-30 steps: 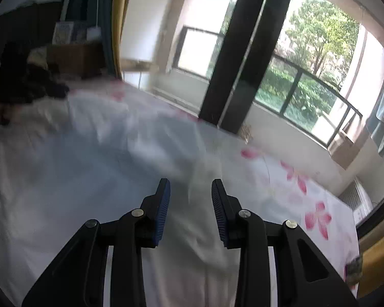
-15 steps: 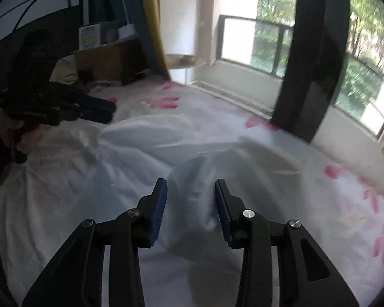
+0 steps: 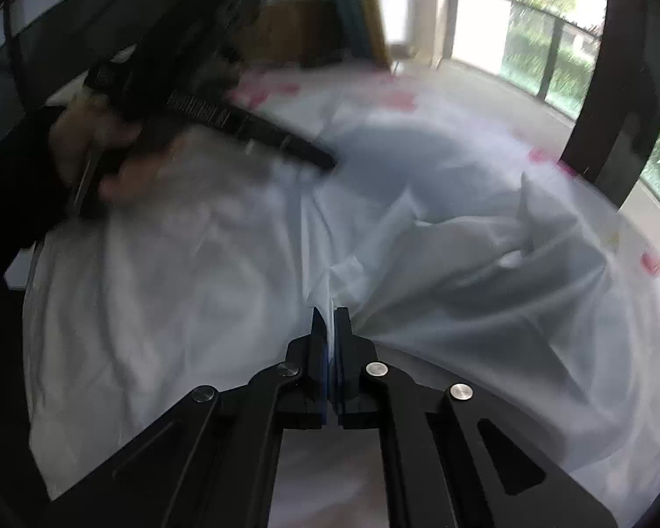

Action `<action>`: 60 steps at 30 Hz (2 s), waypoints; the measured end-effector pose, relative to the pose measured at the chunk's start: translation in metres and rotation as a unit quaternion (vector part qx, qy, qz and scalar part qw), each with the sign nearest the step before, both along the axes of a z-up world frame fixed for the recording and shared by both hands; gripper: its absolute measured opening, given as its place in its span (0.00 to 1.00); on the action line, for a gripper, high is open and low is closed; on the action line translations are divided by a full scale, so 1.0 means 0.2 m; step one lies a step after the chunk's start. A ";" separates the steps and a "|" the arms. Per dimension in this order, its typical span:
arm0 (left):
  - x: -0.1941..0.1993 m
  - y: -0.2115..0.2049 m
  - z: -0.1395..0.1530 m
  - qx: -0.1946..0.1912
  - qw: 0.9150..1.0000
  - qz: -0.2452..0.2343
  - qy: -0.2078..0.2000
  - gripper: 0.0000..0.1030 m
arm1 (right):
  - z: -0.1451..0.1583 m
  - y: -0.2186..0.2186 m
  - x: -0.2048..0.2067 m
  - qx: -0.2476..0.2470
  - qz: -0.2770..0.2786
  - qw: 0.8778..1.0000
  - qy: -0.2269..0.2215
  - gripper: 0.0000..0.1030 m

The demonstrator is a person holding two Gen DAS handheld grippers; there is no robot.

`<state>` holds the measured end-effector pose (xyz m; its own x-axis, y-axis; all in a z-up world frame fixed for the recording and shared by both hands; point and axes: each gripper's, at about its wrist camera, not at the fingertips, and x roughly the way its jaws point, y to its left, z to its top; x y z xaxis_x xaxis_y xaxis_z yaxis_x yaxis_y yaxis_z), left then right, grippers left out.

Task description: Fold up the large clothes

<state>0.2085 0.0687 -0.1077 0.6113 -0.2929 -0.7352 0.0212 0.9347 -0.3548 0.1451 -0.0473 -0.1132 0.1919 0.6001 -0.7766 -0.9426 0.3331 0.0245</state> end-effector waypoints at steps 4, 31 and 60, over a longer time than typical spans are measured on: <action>0.01 0.01 0.02 0.003 1.000 0.000 -0.001 0.40 | 0.02 -0.05 -0.04 -0.001 0.009 1.000 0.007 0.09; -0.01 -0.03 0.02 0.052 0.999 -0.006 -0.007 0.40 | 0.04 -0.13 0.37 0.014 -0.136 0.990 -0.045 0.50; -0.43 -0.09 0.20 0.101 0.993 0.033 -0.058 0.40 | 0.18 -0.49 0.04 0.026 -0.227 0.973 -0.046 0.51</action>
